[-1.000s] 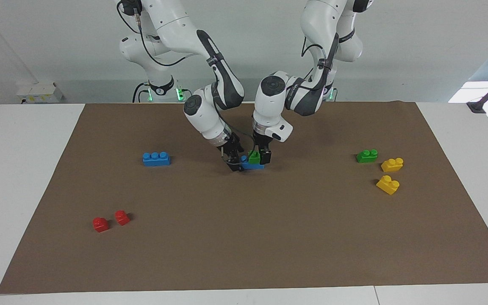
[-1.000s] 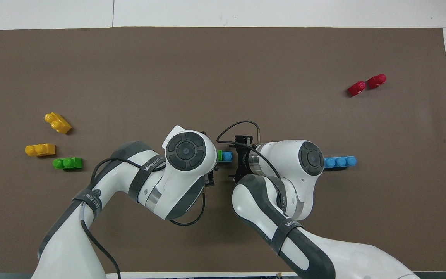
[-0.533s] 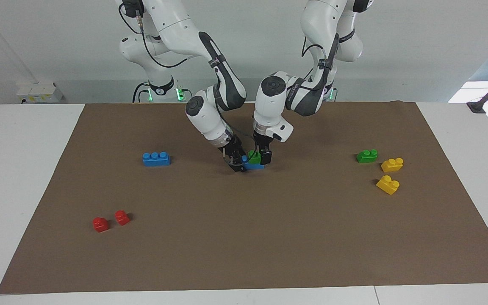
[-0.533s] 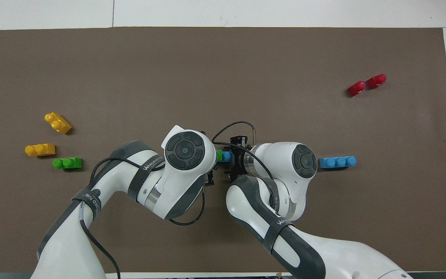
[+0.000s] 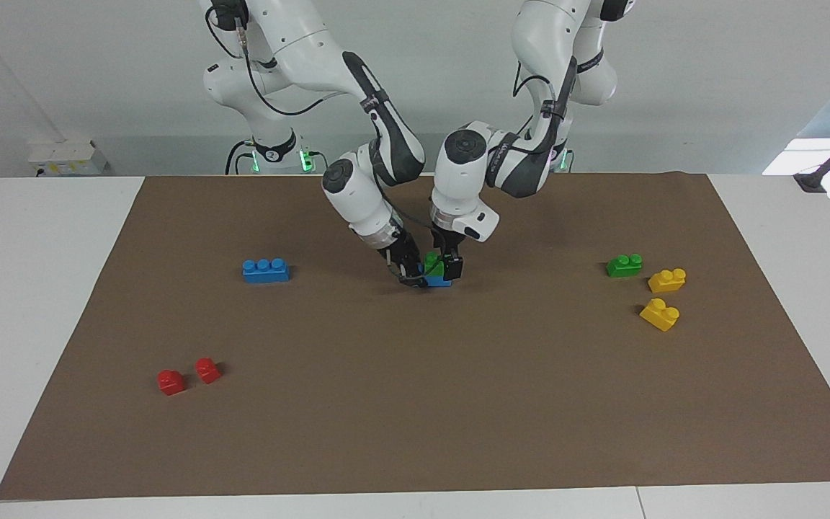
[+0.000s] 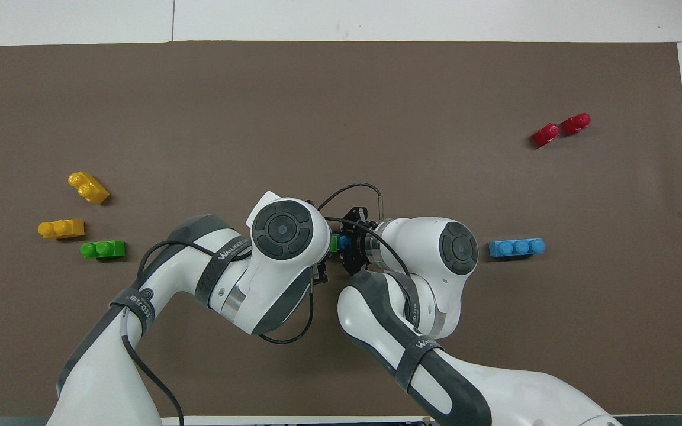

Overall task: Remove green block with left arm and hold with right
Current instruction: 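Pull the green brick off with the left gripper while the right holds blue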

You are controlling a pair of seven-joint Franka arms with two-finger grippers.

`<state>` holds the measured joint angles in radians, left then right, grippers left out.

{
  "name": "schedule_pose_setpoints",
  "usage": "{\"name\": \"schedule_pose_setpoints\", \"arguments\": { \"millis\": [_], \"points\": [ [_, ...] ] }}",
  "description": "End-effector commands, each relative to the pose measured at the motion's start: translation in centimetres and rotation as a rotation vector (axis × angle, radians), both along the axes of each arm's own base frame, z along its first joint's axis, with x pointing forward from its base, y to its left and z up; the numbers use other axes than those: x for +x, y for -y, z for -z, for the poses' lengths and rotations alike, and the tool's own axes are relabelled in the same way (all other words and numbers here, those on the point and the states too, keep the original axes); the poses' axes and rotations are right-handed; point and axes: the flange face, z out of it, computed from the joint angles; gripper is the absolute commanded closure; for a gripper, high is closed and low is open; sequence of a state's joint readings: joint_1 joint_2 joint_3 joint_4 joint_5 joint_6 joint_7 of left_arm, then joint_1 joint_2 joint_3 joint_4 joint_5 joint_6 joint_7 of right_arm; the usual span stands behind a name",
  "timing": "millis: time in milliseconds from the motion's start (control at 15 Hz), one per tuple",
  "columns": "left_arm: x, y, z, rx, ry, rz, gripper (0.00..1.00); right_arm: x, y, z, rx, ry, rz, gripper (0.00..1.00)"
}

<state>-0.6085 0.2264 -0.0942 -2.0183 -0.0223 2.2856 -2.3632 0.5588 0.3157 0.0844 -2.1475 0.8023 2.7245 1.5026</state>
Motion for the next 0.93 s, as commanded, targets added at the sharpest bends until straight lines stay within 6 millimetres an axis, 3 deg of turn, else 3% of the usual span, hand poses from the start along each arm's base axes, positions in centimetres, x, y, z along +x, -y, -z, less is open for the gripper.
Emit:
{"name": "schedule_pose_setpoints", "arguments": {
  "millis": [0,200,267,667,867],
  "points": [
    [-0.2,-0.3,0.1,-0.003,0.011,-0.019,0.00,0.5,0.1,0.5,0.009,0.017,0.004,1.00],
    [-0.1,-0.3,0.1,-0.003,0.011,-0.028,0.63,0.5,0.1,0.6,0.008,0.015,0.004,1.00],
    [-0.2,-0.2,0.1,-0.002,0.012,-0.012,1.00,0.5,0.1,0.6,0.008,0.015,0.004,1.00],
    [0.0,-0.2,-0.5,-0.011,0.026,0.008,1.00,0.6,0.4,0.6,0.007,0.019,0.004,1.00],
    [0.3,-0.8,-2.3,-0.020,0.042,-0.004,1.00,0.7,0.7,0.7,0.003,0.025,-0.010,1.00]
  ]
}}
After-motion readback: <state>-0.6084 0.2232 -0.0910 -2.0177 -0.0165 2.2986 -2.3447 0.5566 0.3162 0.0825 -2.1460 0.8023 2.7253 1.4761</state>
